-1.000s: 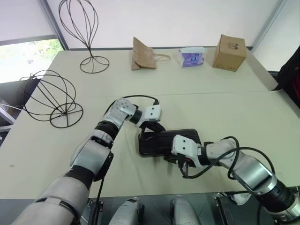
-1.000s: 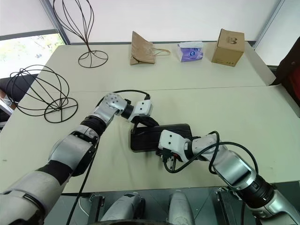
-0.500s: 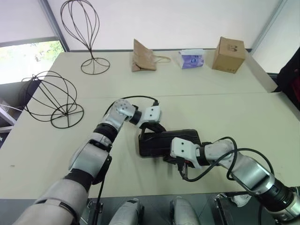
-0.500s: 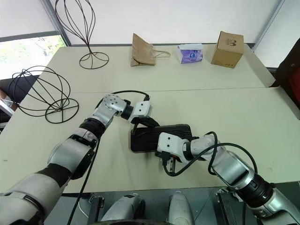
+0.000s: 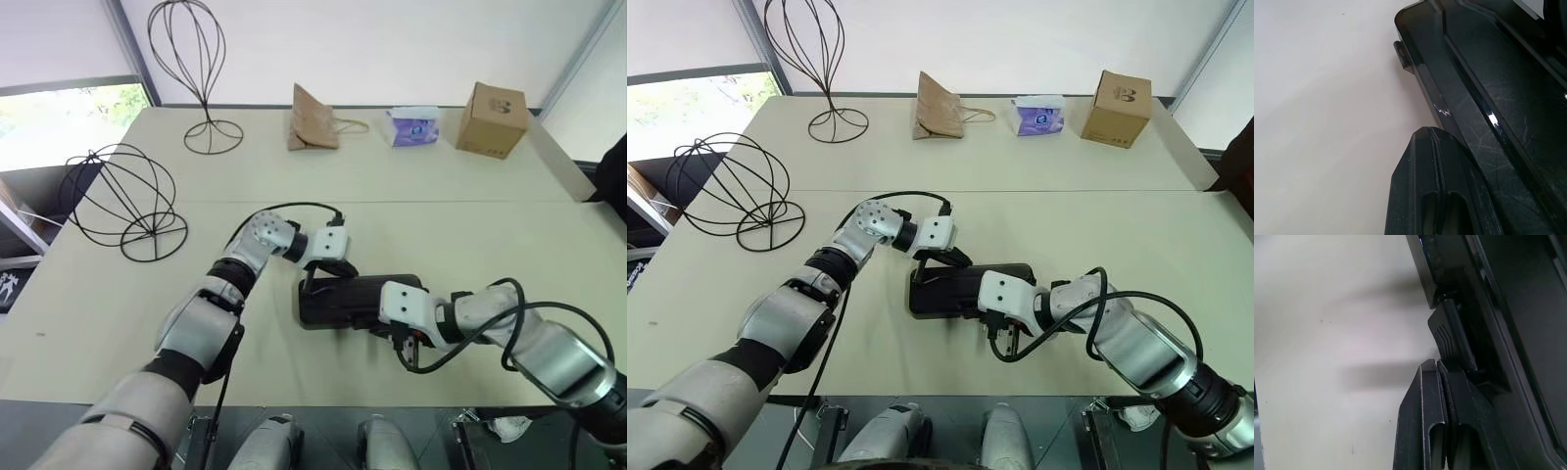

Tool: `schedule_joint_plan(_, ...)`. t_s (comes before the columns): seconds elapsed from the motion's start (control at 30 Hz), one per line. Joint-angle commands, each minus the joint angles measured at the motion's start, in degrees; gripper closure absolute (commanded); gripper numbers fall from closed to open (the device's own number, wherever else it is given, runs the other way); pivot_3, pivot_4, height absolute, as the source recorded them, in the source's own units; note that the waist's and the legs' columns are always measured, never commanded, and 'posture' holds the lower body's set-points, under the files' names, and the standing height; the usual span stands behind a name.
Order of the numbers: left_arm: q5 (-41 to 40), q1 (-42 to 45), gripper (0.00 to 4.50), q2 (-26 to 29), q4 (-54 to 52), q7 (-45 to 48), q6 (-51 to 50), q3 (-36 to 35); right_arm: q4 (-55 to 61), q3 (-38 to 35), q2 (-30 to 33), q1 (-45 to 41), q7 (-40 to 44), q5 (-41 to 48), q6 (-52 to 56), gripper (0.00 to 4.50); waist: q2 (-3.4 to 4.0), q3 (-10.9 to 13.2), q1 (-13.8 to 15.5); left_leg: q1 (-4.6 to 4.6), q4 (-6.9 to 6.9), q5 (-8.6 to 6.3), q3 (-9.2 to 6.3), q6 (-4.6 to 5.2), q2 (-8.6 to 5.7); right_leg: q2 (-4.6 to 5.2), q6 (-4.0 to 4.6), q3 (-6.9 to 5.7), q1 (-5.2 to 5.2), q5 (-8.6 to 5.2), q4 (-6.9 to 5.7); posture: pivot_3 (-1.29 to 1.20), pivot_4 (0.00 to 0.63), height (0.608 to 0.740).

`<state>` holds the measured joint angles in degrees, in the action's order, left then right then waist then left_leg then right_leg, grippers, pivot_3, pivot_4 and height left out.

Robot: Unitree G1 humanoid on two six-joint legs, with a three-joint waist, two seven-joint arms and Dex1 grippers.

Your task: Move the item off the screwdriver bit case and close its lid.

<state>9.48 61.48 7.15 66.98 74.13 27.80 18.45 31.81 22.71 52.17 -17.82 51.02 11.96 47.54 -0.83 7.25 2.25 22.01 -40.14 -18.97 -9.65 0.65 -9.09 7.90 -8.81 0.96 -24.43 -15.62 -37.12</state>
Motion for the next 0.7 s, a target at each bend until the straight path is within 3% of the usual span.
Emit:
schedule_joint_plan(0.03, 2.9, -3.7, 4.5, -2.7, 2.1, 2.6, 0.7, 3.3, -3.5, -1.8, -2.4, -3.1, -5.2, -4.3, -0.5, 4.46, 0.0, 0.0, 0.0, -0.01, 0.0, 0.0, 0.0, 0.0, 0.0, 0.0, 0.0, 0.0, 0.0, 0.0, -0.01, 0.0, 0.15, 0.74)
schedule_joint_plan(0.23, 2.3, -6.0, 4.5, -2.5, 1.0, 6.4, -0.7, 3.8, -6.3, -1.9, -8.5, -6.7, -12.3, -7.8, 6.7, 4.46, -0.5, -0.3, -0.8, -0.55, 0.16, -0.01, 0.04, 0.0, 0.17, -0.15, 0.0, 0.01, 0.43, 0.0, 0.01, 0.0, 0.15, 0.74)
schedule_joint_plan(0.47, 2.4, -7.3, 4.5, -2.3, -0.1, 7.8, -1.7, 3.6, -3.9, -1.3, -10.0, -8.1, -16.2, -9.7, 13.7, 4.46, -0.69, -0.7, -1.6, -0.63, 0.17, -0.01, 0.02, -0.02, 0.3, -0.25, 0.0, 0.0, 0.49, 0.0, 0.01, 0.0, 0.15, 0.74)
schedule_joint_plan(0.63, 2.5, -7.2, 4.5, -2.6, -0.1, 7.0, -1.9, 3.4, -1.3, -1.3, -10.7, -8.9, -16.4, -8.4, 17.0, 4.46, -0.7, -0.7, -1.6, -0.62, 0.17, -0.01, 0.02, -0.03, 0.31, -0.25, 0.0, 0.0, 0.48, 0.0, 0.01, 0.0, 0.15, 0.74)
schedule_joint_plan(0.7, 2.3, -6.0, 4.5, -2.6, 0.5, 5.3, -2.4, 2.6, 3.5, -2.3, -8.9, -7.5, -12.2, -4.3, 19.1, 4.46, -0.67, -0.7, -1.5, -0.62, 0.17, -0.01, 0.02, -0.02, 0.3, -0.24, 0.0, 0.0, 0.48, 0.0, 0.01, 0.0, 0.15, 0.74)
